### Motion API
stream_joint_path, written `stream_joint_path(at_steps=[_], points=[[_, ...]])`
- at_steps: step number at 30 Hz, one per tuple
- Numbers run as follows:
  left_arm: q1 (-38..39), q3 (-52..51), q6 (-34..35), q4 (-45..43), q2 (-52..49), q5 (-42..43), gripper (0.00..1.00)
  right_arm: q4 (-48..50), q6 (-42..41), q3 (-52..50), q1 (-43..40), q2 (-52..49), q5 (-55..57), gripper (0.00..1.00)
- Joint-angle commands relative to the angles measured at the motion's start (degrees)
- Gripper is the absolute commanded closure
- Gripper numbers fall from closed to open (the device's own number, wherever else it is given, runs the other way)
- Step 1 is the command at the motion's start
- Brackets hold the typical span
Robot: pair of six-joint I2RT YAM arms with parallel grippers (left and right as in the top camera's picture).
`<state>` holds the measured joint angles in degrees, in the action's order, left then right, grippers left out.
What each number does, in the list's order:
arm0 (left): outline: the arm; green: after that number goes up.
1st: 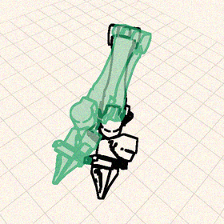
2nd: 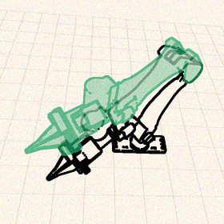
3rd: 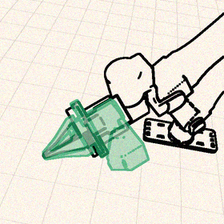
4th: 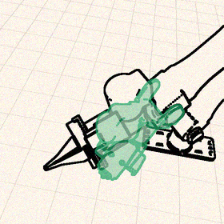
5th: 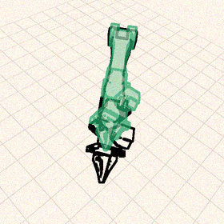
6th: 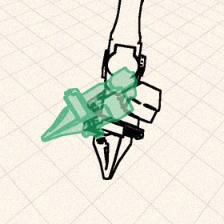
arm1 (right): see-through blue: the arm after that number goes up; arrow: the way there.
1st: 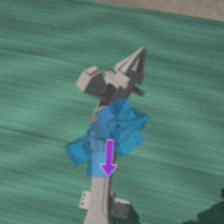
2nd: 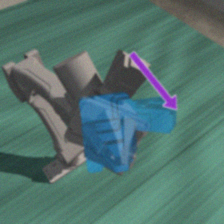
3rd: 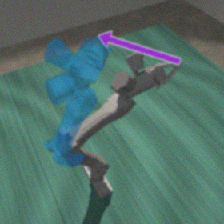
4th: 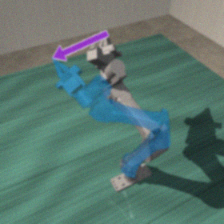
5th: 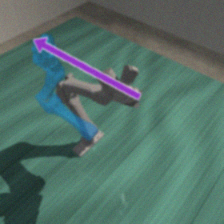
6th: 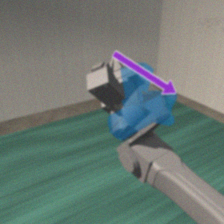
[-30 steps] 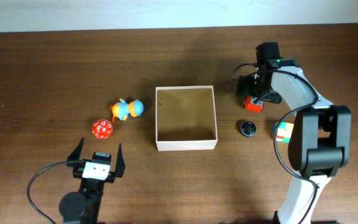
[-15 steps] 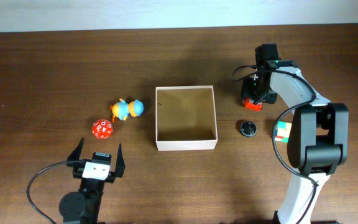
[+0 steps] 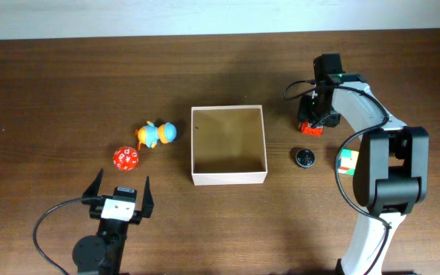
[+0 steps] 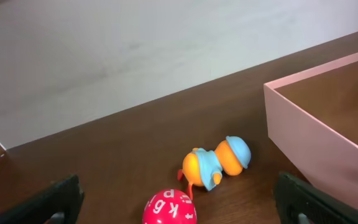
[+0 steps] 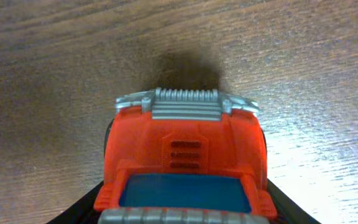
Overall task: Pack container
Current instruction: 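Lower the right gripper and grasp the red fire truck, then lift the fire truck and carry it over the box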
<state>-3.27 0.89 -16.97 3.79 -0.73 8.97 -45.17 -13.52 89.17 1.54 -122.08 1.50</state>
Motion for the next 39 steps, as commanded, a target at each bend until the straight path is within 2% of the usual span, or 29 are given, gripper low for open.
stream_joint_path(at_steps=[1,18,39], points=[[0.28,-0.39,-0.66,0.02,0.44,-0.24,0.01,-1.77,-0.20,0.17,-0.11,-1.40,0.70,0.46],[0.28,-0.39,-0.68,0.04,0.44,-0.24,0.01,-16.76,1.68,16.74,-0.04,-1.29,-0.66,0.49],[0.28,-0.39,-0.68,0.02,0.44,-0.24,0.01,-35.30,24.87,39.78,1.11,-0.63,-54.88,0.49]])
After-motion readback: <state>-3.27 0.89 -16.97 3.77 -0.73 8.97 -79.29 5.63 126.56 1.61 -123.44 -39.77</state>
